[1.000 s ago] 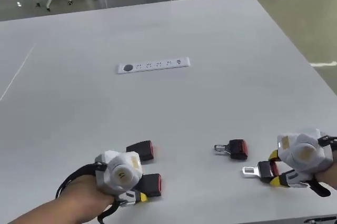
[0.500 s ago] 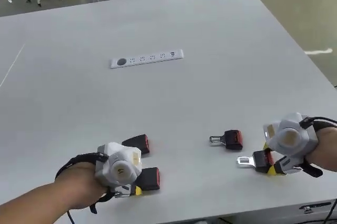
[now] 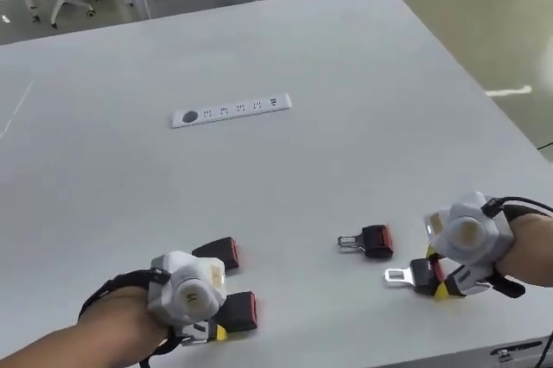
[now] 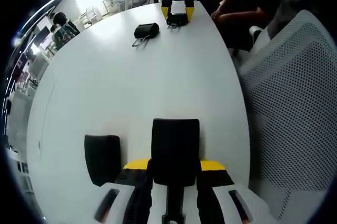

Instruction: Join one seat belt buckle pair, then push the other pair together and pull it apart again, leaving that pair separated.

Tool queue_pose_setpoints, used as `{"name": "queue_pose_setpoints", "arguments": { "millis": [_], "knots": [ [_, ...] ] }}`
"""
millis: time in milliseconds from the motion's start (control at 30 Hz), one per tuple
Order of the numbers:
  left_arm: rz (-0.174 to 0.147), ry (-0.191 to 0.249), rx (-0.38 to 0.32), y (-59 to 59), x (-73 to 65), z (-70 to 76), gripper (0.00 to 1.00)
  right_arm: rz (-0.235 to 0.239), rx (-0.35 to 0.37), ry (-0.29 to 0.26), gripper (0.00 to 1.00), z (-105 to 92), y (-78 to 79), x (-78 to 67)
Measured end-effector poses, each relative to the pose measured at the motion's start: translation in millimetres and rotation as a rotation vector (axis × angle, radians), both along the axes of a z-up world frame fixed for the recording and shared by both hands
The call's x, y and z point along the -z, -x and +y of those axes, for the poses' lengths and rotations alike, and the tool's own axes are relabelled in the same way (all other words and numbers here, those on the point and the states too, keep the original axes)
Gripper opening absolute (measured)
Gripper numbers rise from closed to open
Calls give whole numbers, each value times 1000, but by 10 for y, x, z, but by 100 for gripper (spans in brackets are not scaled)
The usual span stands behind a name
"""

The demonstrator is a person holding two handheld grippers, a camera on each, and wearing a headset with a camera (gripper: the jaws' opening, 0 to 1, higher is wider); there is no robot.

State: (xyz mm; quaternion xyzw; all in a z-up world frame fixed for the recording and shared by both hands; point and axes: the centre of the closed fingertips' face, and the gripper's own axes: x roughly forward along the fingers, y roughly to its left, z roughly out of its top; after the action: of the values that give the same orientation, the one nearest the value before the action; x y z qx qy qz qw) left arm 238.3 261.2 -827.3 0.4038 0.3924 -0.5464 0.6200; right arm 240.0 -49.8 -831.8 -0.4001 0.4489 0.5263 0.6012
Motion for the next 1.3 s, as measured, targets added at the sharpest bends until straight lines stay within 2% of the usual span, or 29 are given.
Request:
{"name": "queue_pose_setpoints", "arguments": {
  "millis": [133, 200, 400, 600, 900, 1300],
  "knots": [
    [-8, -2, -3, 10, 2, 2, 33, 11, -22, 44, 34, 19, -1, 8],
    [0, 4, 4, 6, 4, 1, 33, 13, -41, 60, 34, 20, 3, 7],
    [16, -4, 8, 6, 11, -12, 33, 14, -24, 62, 34, 4, -5, 8],
    [13, 4, -3, 2, 9, -1, 33, 12, -23, 64, 34, 9, -7, 11],
    [20, -19, -16, 0, 14, 2, 33, 18, -28, 113, 34, 15, -11, 20],
    [32, -17, -8, 5, 17, -2, 33, 19, -22, 108, 35, 13, -7, 22]
  ]
}}
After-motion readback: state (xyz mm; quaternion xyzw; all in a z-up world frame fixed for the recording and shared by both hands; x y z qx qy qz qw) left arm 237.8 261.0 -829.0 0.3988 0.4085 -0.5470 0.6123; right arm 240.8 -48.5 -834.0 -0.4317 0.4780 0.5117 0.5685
